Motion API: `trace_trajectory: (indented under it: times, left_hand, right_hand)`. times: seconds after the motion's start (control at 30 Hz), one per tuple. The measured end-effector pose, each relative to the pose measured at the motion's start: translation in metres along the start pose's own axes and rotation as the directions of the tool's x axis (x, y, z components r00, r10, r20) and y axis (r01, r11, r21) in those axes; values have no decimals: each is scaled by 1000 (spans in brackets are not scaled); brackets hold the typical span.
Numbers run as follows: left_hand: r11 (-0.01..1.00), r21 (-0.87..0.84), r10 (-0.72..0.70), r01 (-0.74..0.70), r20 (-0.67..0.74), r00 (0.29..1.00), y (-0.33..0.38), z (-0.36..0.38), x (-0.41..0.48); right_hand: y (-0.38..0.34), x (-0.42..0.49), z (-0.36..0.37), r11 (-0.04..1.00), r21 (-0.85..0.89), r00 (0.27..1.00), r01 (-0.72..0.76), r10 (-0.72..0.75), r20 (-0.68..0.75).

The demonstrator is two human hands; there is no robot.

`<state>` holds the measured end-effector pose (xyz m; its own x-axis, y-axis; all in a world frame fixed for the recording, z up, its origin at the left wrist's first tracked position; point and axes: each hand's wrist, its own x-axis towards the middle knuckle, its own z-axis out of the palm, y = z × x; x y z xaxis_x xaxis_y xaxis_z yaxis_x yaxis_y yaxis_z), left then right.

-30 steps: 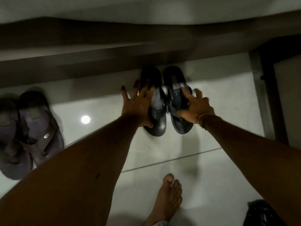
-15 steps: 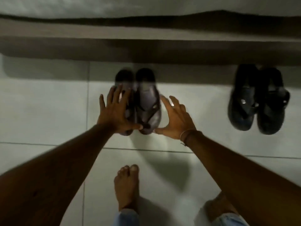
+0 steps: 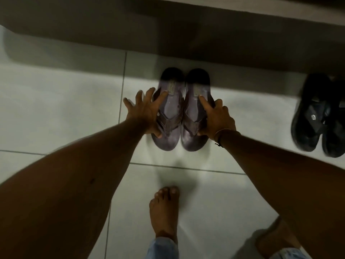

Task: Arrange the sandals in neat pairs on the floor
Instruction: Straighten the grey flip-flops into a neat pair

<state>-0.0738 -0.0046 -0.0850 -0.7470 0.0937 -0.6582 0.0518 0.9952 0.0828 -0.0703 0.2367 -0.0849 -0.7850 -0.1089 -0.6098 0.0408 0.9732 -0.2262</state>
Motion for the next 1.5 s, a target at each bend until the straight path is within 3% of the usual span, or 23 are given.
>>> trace_trajectory:
  times: [0.67, 0.93, 1.1, 1.3, 1.5]
  left_hand:
    - [1000, 0, 9, -9, -46, 999, 0, 40, -33]
    - [999, 49, 1, 2, -56, 998, 18, 13, -49]
    - [980, 67, 197, -189, -132, 972, 113, -17, -36]
    - [952, 3, 304, -305, -80, 949, 283, -26, 6]
    - [928, -48, 363, -369, -104, 926, 423, -15, 42]
  right_hand:
    - [7, -37, 35, 999, -39, 1000, 20, -20, 5]
    - [41, -73, 15, 986, 156, 996, -62, 70, -48]
    - [160, -110, -29, 980, 120, 982, -161, 172, -83]
    - [342, -127, -74, 974, -42, 937, -223, 202, -286]
    - [456, -108, -110, 940, -40, 924, -338, 323, -204]
